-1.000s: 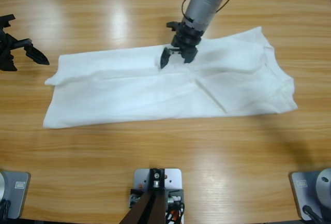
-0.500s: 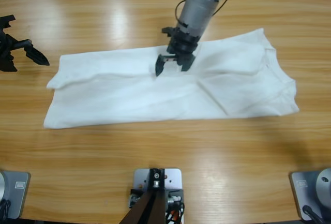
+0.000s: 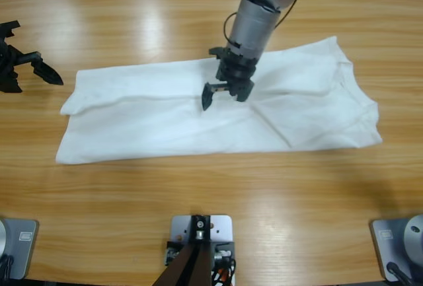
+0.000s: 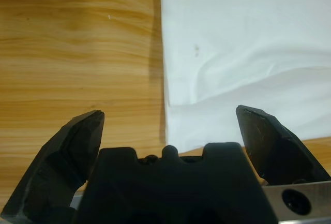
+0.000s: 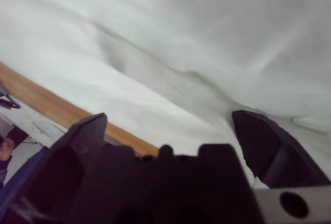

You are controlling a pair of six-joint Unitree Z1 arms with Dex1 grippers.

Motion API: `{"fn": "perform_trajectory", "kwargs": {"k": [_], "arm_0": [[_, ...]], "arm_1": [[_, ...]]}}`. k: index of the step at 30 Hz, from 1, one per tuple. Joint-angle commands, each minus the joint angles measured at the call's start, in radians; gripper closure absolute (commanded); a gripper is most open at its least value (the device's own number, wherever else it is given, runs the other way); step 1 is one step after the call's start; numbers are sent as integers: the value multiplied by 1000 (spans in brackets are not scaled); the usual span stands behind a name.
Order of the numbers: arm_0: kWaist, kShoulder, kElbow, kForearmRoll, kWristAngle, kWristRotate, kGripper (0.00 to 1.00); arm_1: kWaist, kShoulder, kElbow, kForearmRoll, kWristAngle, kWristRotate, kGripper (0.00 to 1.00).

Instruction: Fold clothes

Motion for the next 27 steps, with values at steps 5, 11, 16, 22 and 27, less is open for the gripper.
{"fn": "perform_trajectory", "kwargs": {"k": [5, 11, 16, 22, 27], "arm_0": [[8, 12, 35, -18, -11, -3, 0], [9, 15, 37, -21, -11, -4, 0], [10, 18, 36, -23, -11, -5, 0], [10, 24, 34, -25, -11, -8, 0], [10, 24, 33, -25, -11, -9, 0]], "arm_1": [[24, -155, 27, -25, -137, 67, 0], [55, -141, -100, -13, -120, 69, 0], [104, -16, -321, 45, -72, 64, 0], [115, 204, -745, 265, -5, 37, 0], [159, 310, -865, 309, 43, 38, 0]]}}
